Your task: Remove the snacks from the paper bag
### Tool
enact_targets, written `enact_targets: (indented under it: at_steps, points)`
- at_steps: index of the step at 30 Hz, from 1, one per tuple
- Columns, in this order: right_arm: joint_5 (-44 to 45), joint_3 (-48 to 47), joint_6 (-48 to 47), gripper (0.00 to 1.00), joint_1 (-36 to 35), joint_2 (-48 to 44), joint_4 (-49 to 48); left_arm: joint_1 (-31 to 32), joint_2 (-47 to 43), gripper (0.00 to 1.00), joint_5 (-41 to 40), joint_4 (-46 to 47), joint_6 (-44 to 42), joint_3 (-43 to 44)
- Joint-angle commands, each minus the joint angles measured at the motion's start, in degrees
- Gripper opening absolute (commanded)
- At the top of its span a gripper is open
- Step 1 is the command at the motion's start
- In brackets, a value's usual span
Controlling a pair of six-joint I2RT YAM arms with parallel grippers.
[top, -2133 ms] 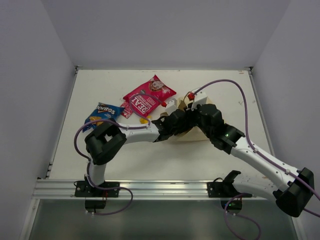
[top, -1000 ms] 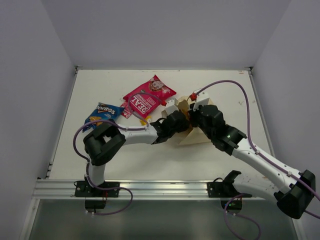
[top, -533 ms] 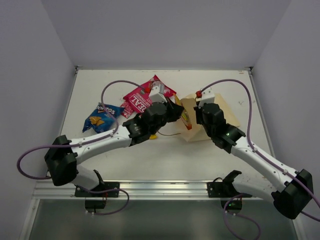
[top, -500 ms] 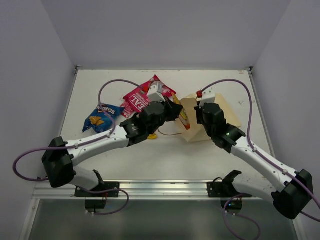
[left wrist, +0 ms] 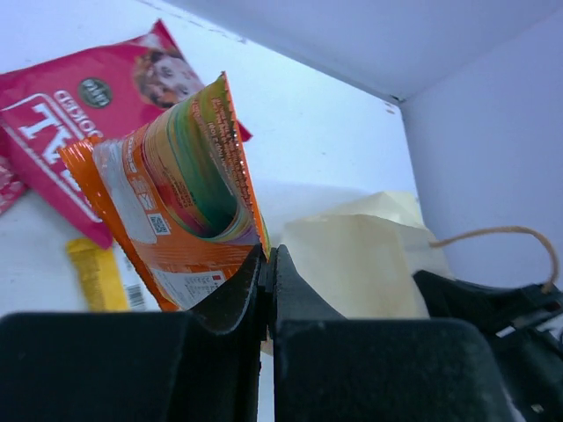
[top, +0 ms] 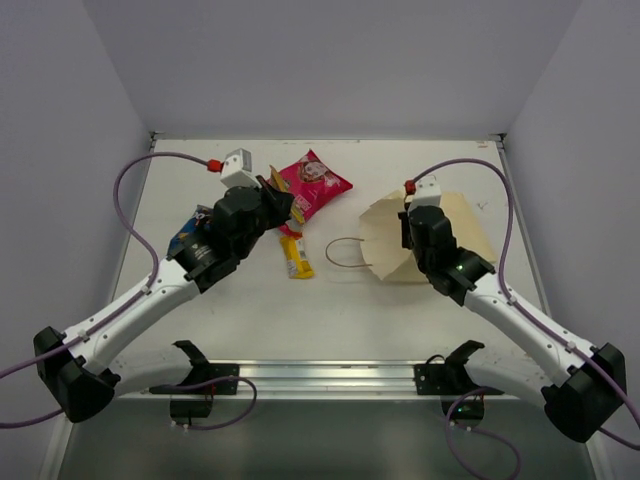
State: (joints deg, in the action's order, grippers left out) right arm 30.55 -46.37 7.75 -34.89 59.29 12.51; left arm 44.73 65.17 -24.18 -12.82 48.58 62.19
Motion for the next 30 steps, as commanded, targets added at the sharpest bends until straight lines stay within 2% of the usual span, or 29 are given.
enact_targets:
  at_steps: [1,8,14,16,17,18,20,21,23,24,30]
  points:
    - [1.36,-0.57,2.97,0.0,0.18,-2.51,1.11,-3.33,-3.02,0.0,-0.6,-2.39,-2.0,-3.47]
    - [-0.22,-1.09,3.94,0.0,0.18,-4.88,2.78,-9.57,-12.59,0.0,0.72,2.18,1.86,-23.83]
    - [-1.98,-1.35,3.94,0.0,0.18,-7.08,3.04,-11.33,-23.49,0.0,-0.86,-0.01,8.62,-36.85]
    - [-2.33,-1.71,3.85,0.0,0.18,-7.34,3.04,-11.59,-26.05,0.06,-0.43,-3.42,11.35,-38.89]
    - [-2.68,-1.79,3.85,0.0,0.26,-7.52,3.04,-11.68,-26.32,0.1,0.45,-5.01,15.02,-40.12]
    - [-2.86,-2.06,3.94,0.0,0.27,-7.69,3.13,-11.77,-26.32,0.24,0.89,-6.94,16.88,-40.48]
    - [-3.21,-2.41,4.03,0.0,0.18,-7.96,3.39,-11.77,-25.62,0.39,2.81,-11.08,19.79,-40.75]
    - [-3.73,-2.84,4.03,0.0,0.18,-8.05,3.48,-11.77,-24.75,0.56,3.52,-11.96,19.89,-40.57]
    - [-4.44,-3.55,4.2,0.0,0.26,-8.13,4.1,-11.77,-23.78,0.81,4.49,-14.15,18.14,-38.13]
    - [-5.05,-4.6,4.2,0.0,0.27,-8.13,4.36,-11.77,-22.29,1.0,4.41,-16.34,17.0,-36.72]
    - [-6.55,-9.25,3.68,0.0,0.26,-7.17,5.85,-11.77,-17.89,1.0,2.48,-27.14,8.3,-25.12]
